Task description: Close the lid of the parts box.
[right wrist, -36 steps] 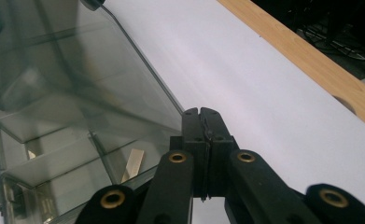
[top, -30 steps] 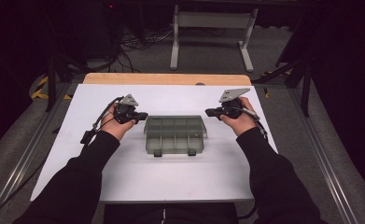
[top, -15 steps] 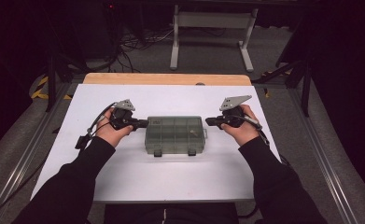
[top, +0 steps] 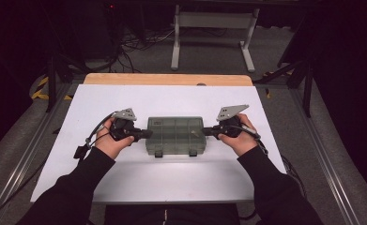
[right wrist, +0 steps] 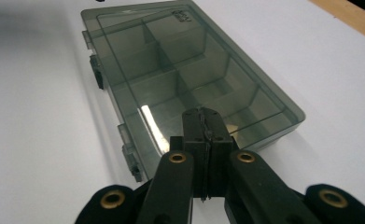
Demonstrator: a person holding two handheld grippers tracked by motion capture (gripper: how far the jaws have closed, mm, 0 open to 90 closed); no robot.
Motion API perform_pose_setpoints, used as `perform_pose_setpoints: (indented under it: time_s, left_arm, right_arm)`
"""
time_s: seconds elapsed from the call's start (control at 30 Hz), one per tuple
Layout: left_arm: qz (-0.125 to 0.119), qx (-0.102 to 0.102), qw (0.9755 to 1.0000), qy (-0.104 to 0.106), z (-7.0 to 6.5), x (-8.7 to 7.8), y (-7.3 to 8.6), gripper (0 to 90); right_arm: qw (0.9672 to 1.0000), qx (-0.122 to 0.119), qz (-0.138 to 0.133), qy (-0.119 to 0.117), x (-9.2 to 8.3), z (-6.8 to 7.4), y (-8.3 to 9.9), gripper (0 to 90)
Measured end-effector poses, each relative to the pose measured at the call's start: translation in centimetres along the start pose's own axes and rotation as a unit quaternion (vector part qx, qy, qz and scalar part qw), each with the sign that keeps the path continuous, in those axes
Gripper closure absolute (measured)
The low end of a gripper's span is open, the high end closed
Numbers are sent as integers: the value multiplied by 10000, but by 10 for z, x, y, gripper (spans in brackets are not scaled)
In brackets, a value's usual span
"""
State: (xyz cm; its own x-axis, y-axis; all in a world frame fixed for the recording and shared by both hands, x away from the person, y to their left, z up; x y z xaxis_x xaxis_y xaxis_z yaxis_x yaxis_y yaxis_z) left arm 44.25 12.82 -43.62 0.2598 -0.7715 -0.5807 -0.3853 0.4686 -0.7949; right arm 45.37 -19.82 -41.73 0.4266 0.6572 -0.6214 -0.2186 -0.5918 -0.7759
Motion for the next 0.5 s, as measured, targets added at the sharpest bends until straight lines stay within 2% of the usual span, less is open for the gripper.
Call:
perform_pose_setpoints:
  time_s: [0.33, 0.5]
  left_arm:
    - [127, -61, 9997, 190, -10, 2, 9, 898]
    - [308, -5, 9995, 110, -12, 4, 13, 898]
  right_arm:
    - [9999, 6, 51, -136, 5, 12, 7, 900]
    - [9998, -5, 131, -167, 8, 15, 10, 900]
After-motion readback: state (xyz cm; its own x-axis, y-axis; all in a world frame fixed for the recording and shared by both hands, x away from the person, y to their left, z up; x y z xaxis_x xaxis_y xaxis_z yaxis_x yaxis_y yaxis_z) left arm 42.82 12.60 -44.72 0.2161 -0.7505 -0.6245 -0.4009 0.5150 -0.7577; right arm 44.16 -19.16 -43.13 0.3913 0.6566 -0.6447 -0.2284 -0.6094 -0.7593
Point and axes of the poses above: each handheld gripper's, and its own axes: x roughly forward along the jaws, y roughly out of its underside, z roughly to its left, the point moved 3 cm from there along x, roughly forward along the jaws, and after that the axes turned 3 degrees about y, right-handed, at the moved point
